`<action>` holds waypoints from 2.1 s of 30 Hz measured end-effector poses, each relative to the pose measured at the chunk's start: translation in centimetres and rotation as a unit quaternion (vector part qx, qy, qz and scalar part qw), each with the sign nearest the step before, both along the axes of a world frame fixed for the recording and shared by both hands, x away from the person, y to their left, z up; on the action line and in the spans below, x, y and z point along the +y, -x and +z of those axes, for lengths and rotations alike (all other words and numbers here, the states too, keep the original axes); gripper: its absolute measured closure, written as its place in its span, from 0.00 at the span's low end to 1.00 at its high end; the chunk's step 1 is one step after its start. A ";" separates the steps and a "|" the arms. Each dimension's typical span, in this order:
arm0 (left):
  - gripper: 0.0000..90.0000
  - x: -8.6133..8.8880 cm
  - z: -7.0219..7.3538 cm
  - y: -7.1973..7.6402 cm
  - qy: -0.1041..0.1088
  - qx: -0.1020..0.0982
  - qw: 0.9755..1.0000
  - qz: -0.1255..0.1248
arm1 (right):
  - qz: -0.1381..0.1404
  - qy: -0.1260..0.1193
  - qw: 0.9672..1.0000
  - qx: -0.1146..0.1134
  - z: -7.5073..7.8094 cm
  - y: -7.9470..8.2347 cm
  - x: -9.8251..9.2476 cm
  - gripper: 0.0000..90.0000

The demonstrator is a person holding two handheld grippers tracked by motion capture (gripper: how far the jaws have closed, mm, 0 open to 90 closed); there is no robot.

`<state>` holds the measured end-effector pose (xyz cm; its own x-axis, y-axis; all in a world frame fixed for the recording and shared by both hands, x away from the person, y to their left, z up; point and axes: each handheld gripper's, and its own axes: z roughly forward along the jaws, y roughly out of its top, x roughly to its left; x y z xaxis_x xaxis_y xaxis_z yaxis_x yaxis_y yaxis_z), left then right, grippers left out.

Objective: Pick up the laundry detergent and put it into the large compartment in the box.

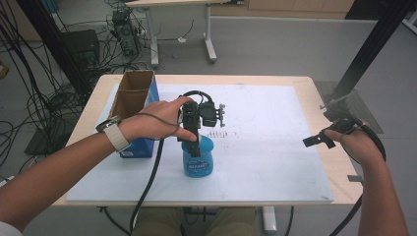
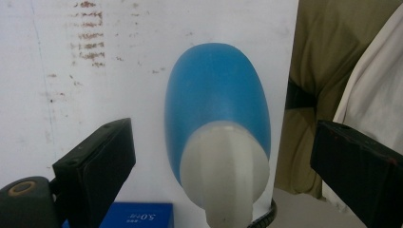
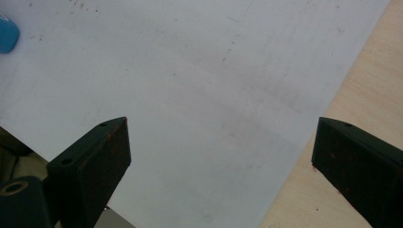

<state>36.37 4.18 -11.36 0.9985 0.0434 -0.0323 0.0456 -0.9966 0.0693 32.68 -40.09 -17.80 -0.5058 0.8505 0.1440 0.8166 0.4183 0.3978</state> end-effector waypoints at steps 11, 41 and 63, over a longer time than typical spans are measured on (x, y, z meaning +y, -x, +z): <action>0.09 0.3 0.0 -0.1 0.004 0.001 1.000 0.002 | -0.002 -0.005 1.000 0.001 0.0 0.0 -0.1 0.07; 0.09 0.3 -0.2 -0.4 0.005 0.005 1.000 0.002 | -0.005 -0.002 1.000 0.002 -0.1 0.0 -0.2 0.07; 0.09 0.2 -0.4 -0.3 0.004 0.004 1.000 0.001 | -0.008 0.000 1.000 0.000 -0.2 0.1 -0.3 0.06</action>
<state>36.66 4.36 -11.74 0.9981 0.0459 -0.0405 0.0489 -0.9959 0.0767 32.55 -40.34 -18.04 -0.4924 0.8583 0.1444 0.8230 0.4051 0.3982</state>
